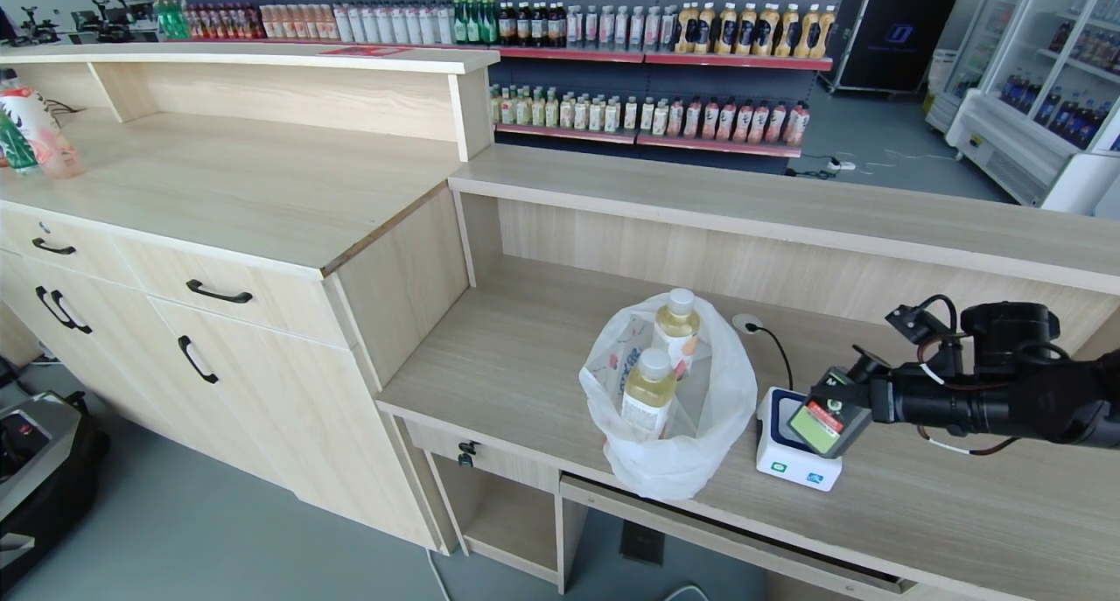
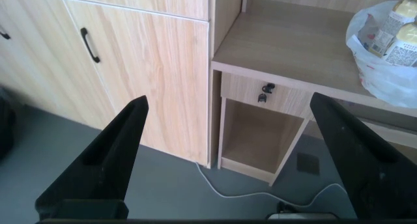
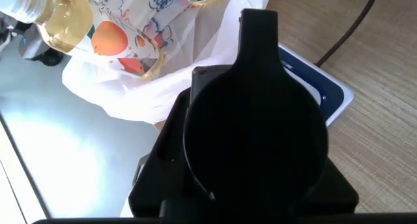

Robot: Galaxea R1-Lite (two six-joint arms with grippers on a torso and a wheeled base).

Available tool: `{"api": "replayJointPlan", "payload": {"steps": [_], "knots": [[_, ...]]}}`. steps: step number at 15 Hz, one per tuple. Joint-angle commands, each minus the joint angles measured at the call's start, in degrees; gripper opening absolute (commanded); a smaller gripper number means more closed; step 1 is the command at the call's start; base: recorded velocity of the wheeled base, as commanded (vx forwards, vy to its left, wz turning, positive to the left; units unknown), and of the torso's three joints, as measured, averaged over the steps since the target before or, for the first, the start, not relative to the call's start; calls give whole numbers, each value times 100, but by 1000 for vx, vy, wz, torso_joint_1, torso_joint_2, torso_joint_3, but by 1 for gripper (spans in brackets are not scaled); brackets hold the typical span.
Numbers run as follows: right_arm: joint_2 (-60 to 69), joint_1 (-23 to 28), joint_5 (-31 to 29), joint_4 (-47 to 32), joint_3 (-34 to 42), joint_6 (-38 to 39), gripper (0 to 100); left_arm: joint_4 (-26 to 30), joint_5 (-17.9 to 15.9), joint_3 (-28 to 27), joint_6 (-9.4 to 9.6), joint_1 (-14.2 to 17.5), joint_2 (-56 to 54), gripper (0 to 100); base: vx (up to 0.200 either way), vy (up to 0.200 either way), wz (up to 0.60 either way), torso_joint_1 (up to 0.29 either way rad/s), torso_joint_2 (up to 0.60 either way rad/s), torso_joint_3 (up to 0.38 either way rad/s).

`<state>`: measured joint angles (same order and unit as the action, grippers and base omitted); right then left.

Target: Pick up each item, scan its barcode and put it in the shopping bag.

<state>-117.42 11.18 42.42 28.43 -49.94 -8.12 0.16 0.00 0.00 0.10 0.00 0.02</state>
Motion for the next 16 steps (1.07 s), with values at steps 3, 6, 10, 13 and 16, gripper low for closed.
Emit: {"api": "replayJointPlan", "payload": {"steps": [3,6,10,13,16], "knots": [[-114,-72,3,75,-59,-5,0,2,0,0,-1,0,-2,100,0,0,0,0,0,0],[-317,-116,3,128,-358,-5,0,2,0,0,-1,0,-2,100,0,0,0,0,0,0],[-457,-160,12,128,-376,-287,0,2,0,0,-1,0,-2,100,0,0,0,0,0,0],[-484,-160,12,119,-358,-304,0,2,0,0,-1,0,-2,100,0,0,0,0,0,0],[-501,-169,47,110,-340,-357,0,2,0,0,-1,0,-2,100,0,0,0,0,0,0]]}}
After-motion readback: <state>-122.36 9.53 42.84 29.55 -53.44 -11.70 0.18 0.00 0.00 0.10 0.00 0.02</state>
